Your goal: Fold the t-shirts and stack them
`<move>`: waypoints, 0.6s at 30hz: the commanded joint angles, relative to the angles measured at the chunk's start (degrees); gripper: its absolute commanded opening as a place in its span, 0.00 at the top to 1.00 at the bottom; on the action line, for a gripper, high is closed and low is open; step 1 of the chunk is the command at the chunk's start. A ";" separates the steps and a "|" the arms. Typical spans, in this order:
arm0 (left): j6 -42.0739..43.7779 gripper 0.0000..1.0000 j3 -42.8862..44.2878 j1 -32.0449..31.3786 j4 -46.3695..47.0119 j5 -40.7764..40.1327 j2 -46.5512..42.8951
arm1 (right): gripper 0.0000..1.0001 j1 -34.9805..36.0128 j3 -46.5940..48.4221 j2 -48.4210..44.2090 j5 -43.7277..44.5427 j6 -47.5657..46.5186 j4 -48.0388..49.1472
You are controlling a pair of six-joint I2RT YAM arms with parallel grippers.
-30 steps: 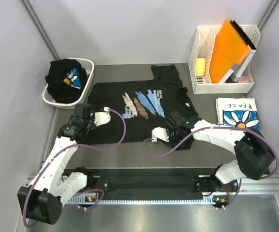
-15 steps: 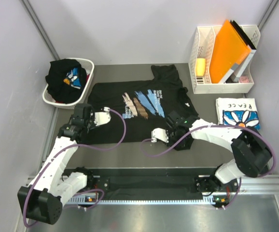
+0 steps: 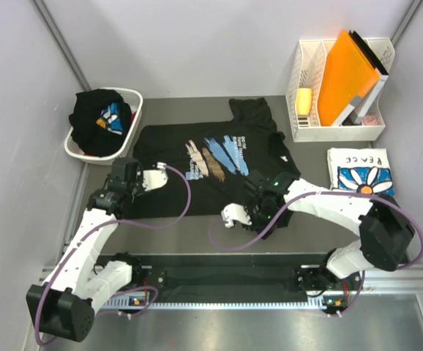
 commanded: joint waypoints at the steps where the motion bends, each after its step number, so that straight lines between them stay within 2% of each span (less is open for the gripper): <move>1: -0.05 0.48 1.19 -0.23 2.70 0.66 0.79 | 1.00 4.76 -0.64 1.57 -3.76 1.72 1.21; 5: 0.12 0.48 1.81 -0.32 2.96 1.10 1.41 | 1.00 6.61 0.42 2.97 -5.44 3.65 2.01; 7: 0.30 0.48 2.07 -0.32 3.05 1.27 1.85 | 0.94 7.49 0.69 3.94 -5.96 3.74 2.10; 8: 0.39 0.48 2.16 -0.32 3.13 1.36 1.85 | 0.78 7.84 0.34 4.20 -5.97 3.74 2.27; 11: 0.65 0.48 2.07 -0.32 3.40 1.54 1.85 | 0.46 8.81 -0.45 4.65 -5.09 3.83 3.06; 13: 0.56 0.48 2.07 -0.32 3.40 1.62 1.76 | 0.42 8.73 -0.54 4.12 -3.42 4.09 3.68; 15: 0.74 0.48 1.55 -0.32 3.40 1.71 1.24 | 0.42 8.03 -0.63 2.98 0.25 6.37 5.43; 18: 1.09 0.48 0.41 -0.32 3.31 1.89 0.36 | 0.44 2.68 -0.11 0.35 4.73 10.49 9.29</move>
